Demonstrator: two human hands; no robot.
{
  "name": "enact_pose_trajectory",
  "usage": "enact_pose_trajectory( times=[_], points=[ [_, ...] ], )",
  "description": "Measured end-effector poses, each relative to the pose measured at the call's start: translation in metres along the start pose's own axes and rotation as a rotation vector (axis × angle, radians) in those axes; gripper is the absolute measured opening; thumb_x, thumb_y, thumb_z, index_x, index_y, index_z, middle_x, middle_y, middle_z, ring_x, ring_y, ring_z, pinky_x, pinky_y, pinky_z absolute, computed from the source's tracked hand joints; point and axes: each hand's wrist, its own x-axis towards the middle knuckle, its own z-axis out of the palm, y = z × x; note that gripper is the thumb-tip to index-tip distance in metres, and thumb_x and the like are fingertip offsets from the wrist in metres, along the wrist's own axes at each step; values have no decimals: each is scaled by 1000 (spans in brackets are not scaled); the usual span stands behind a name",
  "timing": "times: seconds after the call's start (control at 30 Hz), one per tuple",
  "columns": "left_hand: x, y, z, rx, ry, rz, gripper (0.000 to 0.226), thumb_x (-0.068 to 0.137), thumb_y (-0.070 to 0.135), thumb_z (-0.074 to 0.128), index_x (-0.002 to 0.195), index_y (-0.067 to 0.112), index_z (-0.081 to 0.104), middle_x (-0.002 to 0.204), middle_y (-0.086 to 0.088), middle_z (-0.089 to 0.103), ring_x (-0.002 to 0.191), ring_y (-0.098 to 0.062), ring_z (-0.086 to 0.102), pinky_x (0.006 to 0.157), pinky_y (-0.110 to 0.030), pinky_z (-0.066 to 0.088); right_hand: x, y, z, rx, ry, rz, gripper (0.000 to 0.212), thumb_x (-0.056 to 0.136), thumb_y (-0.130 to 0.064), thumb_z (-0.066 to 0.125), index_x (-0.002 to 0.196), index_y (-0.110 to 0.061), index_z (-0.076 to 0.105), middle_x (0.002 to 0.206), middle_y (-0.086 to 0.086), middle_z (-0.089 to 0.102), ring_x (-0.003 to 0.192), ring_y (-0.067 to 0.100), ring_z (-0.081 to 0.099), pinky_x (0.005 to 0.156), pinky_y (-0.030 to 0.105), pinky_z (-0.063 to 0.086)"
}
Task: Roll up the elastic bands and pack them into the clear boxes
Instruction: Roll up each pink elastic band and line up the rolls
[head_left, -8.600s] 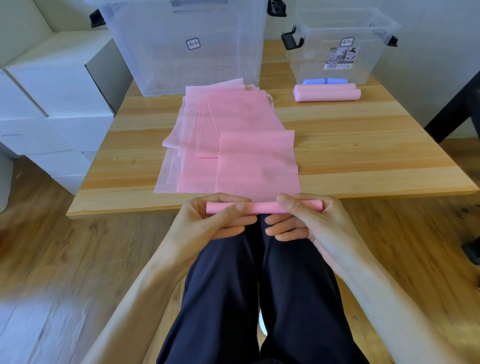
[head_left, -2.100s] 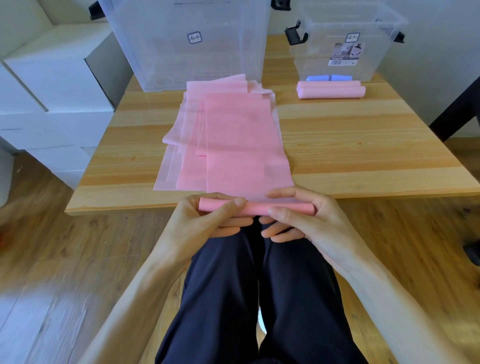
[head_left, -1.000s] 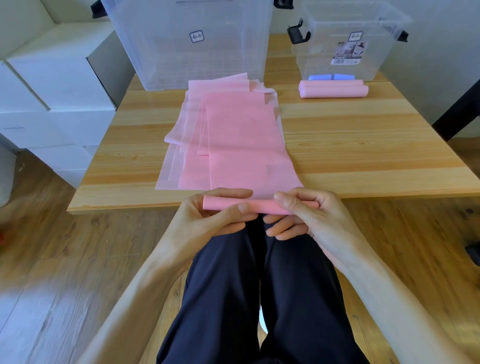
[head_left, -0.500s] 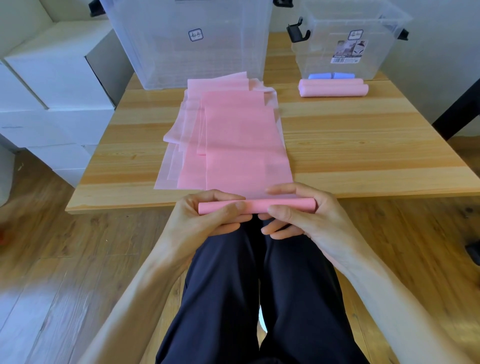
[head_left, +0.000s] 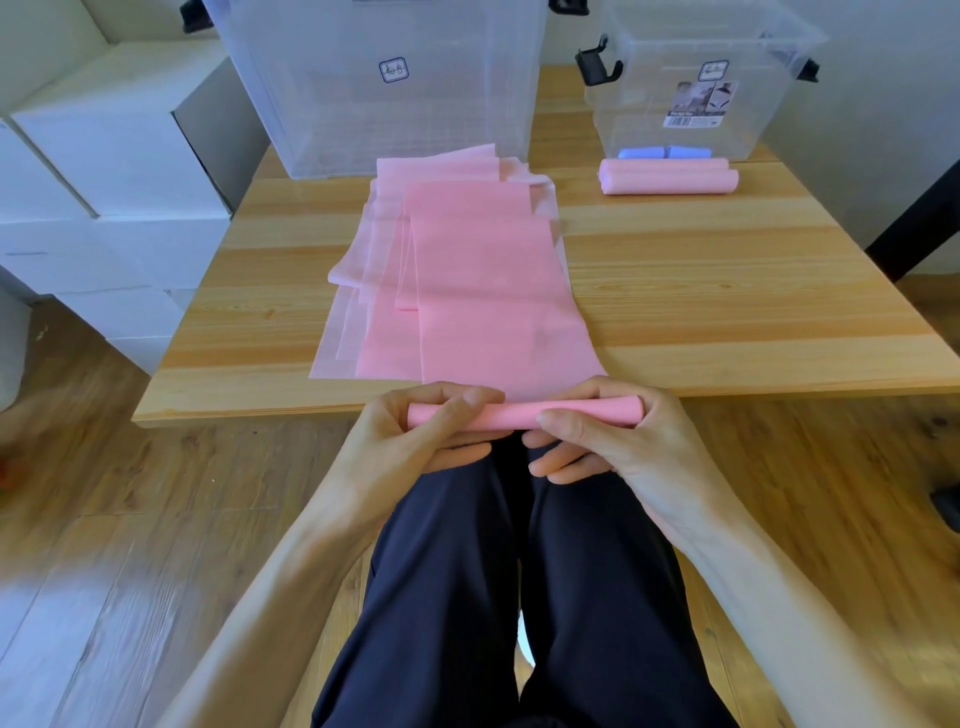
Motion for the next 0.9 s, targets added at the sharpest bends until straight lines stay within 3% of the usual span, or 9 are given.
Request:
enact_pose_trajectory(
  times=[0.13,0.2,0.37,0.5,0.63,0.77,0.9],
  points=[
    [0,-2,1,-38,65,23,26,79,29,65,93,11,77,96,-7,77,94,-19,74,72,-19,57,0,-1,0,20,-2,5,24,73,-23,75,92,-8,75,83,13,76,71,29,75,59,27,59],
    [-1,-1,-1,-30,34,16,26,80,29,65,95,13,77,97,-6,77,95,-18,74,73,-19,57,0,-1,0,24,-12,5,27,74,-20,74,98,-11,73,84,13,77,71,29,75,60,28,60],
    [-5,2,-2,5,-36,-18,29,71,26,71,97,15,75,94,-8,78,92,-17,75,72,-19,58,0,-2,-1,-3,-22,27,19,75,-24,74,88,-10,77,83,14,76,71,30,75,58,27,59],
    [-4,3,-2,59,1,-18,29,75,29,68,98,13,75,91,-6,78,89,-17,76,70,-19,58,0,-2,-3,-29,-75,40,26,79,-19,72,102,-9,73,87,12,77,76,29,76,62,27,60],
    [-4,5,-3,35,-7,-10,34,71,24,72,102,10,74,92,-10,78,91,-18,75,73,-20,59,0,-3,-1,-17,-38,46,26,82,-29,68,93,-7,74,79,16,75,70,32,75,57,27,59],
    [-3,4,-3,42,21,-11,29,72,23,72,97,10,75,90,-9,78,88,-18,76,70,-20,58,0,-4,1,-4,-55,52,30,77,-27,73,103,-13,72,80,17,75,70,32,75,59,28,59],
    [-3,2,-3,59,30,15,28,69,24,76,94,11,76,92,-8,78,92,-18,75,74,-21,59,0,-3,0,-40,-28,32,21,81,-27,72,90,-9,75,75,17,74,66,32,74,56,29,59]
  ],
)
